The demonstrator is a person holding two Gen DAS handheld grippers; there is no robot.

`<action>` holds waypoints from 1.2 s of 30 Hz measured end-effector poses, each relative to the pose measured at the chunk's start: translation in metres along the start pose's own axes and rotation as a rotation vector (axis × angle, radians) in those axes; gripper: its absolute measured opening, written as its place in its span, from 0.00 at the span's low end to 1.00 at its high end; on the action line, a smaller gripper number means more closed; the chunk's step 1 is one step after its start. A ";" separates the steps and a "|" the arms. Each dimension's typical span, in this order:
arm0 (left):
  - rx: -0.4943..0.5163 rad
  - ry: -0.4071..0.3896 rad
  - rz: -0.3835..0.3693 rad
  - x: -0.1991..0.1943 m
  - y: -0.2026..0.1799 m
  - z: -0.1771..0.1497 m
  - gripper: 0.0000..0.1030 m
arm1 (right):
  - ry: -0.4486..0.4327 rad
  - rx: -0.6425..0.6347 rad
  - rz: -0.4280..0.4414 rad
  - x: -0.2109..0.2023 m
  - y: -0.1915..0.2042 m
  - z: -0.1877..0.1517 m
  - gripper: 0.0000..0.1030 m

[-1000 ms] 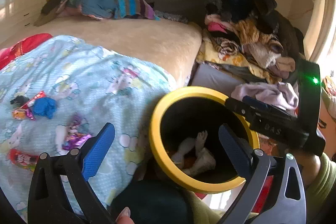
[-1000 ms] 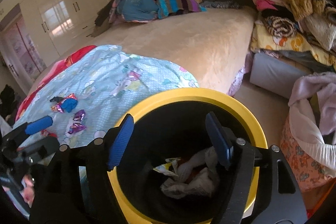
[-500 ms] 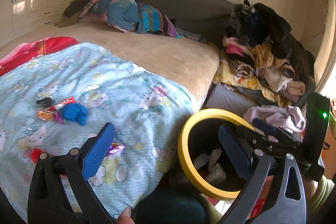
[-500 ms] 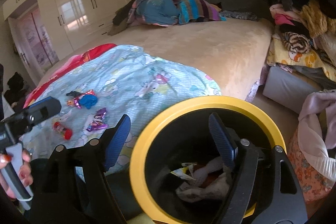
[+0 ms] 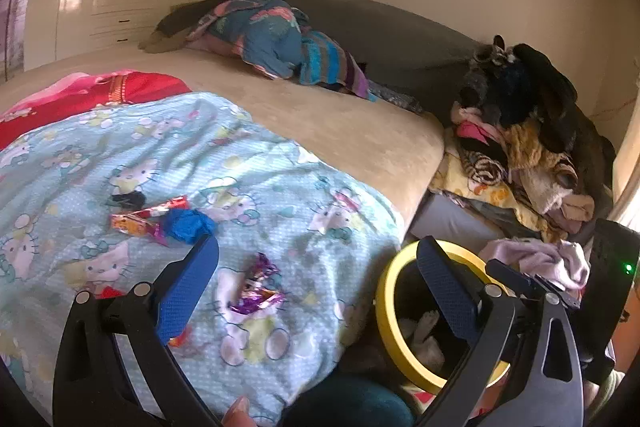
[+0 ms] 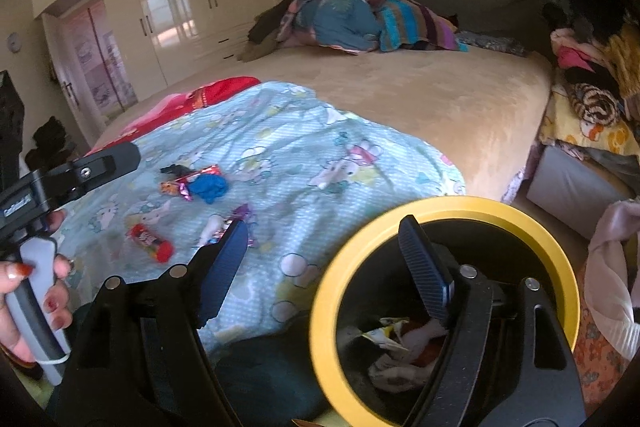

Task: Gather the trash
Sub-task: 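Move both tools back over the remaining wrappers on the blanket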

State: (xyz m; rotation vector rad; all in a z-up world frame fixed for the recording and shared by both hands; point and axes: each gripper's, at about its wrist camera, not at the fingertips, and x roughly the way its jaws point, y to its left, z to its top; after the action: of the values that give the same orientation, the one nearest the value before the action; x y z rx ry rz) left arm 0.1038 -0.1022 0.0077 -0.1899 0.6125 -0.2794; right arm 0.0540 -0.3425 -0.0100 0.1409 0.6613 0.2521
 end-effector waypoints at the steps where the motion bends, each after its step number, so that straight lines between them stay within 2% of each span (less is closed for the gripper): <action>1: -0.002 -0.005 0.008 -0.001 0.003 0.001 0.94 | 0.000 -0.006 0.006 0.001 0.004 0.001 0.68; 11: -0.045 -0.038 0.077 -0.008 0.035 0.006 0.94 | 0.007 -0.038 0.063 0.011 0.035 0.004 0.68; 23: -0.114 -0.045 0.125 -0.009 0.067 0.008 0.94 | 0.037 -0.074 0.099 0.030 0.062 0.002 0.68; 36: -0.250 -0.034 0.176 -0.004 0.118 0.006 0.94 | 0.085 -0.092 0.114 0.060 0.080 0.002 0.68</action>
State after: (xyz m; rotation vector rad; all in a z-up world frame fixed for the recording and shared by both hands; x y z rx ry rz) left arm 0.1278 0.0114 -0.0151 -0.3787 0.6250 -0.0284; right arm 0.0862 -0.2493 -0.0273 0.0803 0.7255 0.3990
